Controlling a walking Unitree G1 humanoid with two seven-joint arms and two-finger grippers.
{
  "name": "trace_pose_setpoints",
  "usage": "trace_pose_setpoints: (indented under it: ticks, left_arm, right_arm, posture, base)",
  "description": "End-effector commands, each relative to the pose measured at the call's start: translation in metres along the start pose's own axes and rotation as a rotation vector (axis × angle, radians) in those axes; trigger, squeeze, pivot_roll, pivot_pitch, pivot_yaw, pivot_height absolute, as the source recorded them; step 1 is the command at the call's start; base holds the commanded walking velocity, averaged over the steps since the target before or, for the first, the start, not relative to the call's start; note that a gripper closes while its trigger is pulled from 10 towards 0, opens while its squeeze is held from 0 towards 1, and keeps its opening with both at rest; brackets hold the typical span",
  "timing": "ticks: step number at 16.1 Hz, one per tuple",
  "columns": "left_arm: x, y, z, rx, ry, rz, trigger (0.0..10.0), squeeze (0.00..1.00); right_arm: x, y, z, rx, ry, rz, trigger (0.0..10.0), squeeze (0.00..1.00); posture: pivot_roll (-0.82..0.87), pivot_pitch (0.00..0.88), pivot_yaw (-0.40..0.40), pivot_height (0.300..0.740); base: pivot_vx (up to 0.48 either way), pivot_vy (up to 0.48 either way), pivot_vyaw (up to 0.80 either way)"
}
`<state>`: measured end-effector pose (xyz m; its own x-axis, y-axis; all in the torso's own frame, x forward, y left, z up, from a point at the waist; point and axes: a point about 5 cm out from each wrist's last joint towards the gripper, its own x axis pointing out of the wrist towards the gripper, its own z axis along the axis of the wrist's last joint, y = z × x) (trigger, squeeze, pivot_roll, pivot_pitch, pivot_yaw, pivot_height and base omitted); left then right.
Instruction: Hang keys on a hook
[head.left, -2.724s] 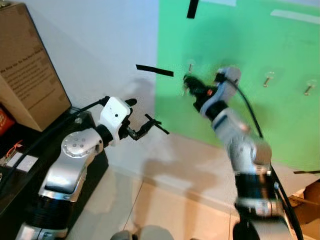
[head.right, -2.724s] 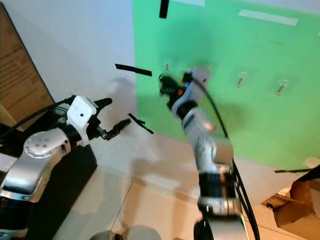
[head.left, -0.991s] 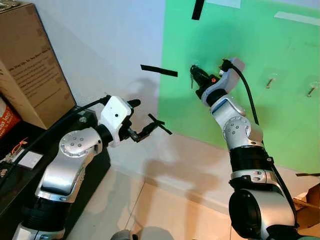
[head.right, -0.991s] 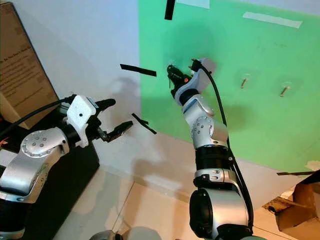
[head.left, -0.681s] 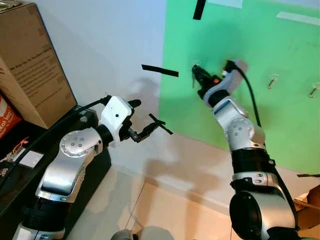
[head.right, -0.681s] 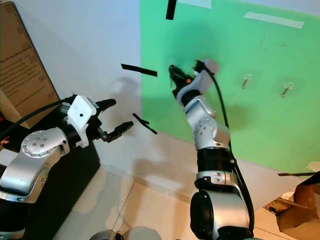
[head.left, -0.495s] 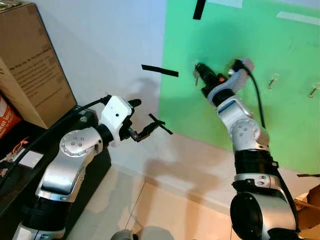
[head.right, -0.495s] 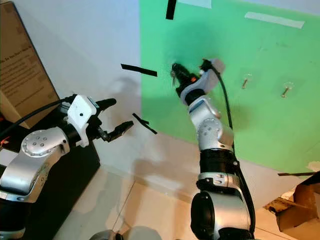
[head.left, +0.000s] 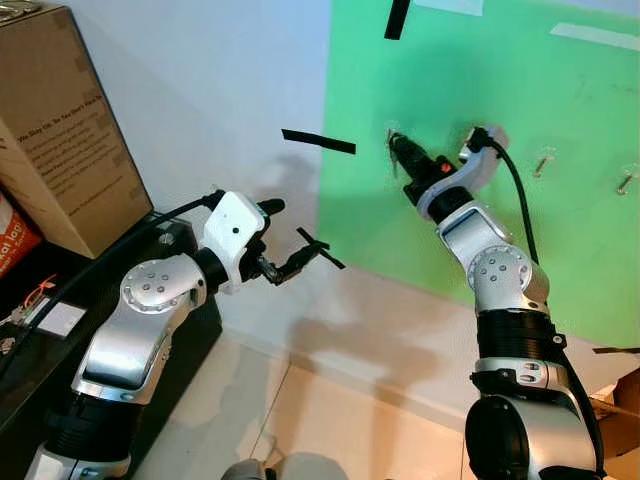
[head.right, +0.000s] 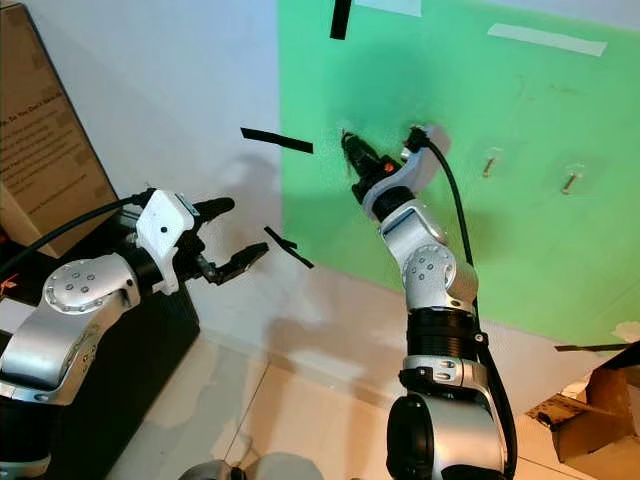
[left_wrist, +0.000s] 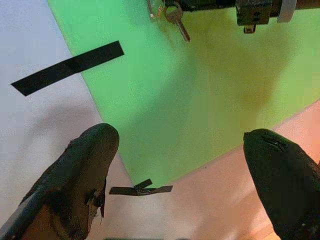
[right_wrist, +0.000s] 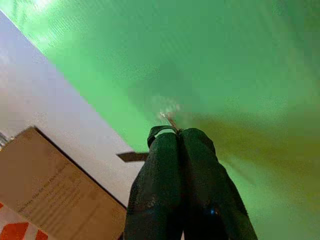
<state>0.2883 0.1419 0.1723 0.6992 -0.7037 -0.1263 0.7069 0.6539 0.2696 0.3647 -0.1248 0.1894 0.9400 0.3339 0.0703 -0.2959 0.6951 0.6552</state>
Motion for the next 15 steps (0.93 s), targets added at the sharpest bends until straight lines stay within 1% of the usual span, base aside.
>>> trace_pose_setpoints:
  ticks: [1,6,10,12,15]
  left_arm:
    - [0.002,0.0,0.004,0.006,-0.007,-0.014,10.0,0.0]
    - [0.002,0.0,0.004,0.007,-0.006,-0.013,10.0,0.0]
    - [0.002,0.0,0.004,0.005,-0.009,-0.015,10.0,0.0]
    - [0.003,0.0,0.005,0.005,-0.011,-0.016,10.0,0.0]
    - [0.002,0.0,0.005,0.005,-0.012,-0.018,10.0,0.0]
  right_arm:
    - [0.002,0.0,-0.003,-0.019,0.029,-0.023,10.0,0.0]
    - [0.007,-0.006,0.005,0.001,-0.009,-0.081,10.0,0.0]
    - [0.008,-0.005,0.011,0.017,-0.029,-0.076,10.0,0.0]
    - [0.01,-0.005,0.01,0.018,-0.024,-0.077,10.0,0.0]
    - [0.011,-0.001,0.008,0.022,-0.015,-0.045,10.0,0.0]
  posture:
    - [0.03,0.0,-0.009,0.74]
    - [0.04,0.0,-0.013,0.74]
    - [0.04,0.0,-0.013,0.74]
    - [0.04,0.0,-0.013,0.74]
    - [0.04,0.0,-0.018,0.74]
  base:
    - [0.0,0.0,0.0]
    - [0.0,0.0,0.0]
    - [0.0,0.0,0.0]
    - [0.0,0.0,0.0]
    - [0.0,0.0,0.0]
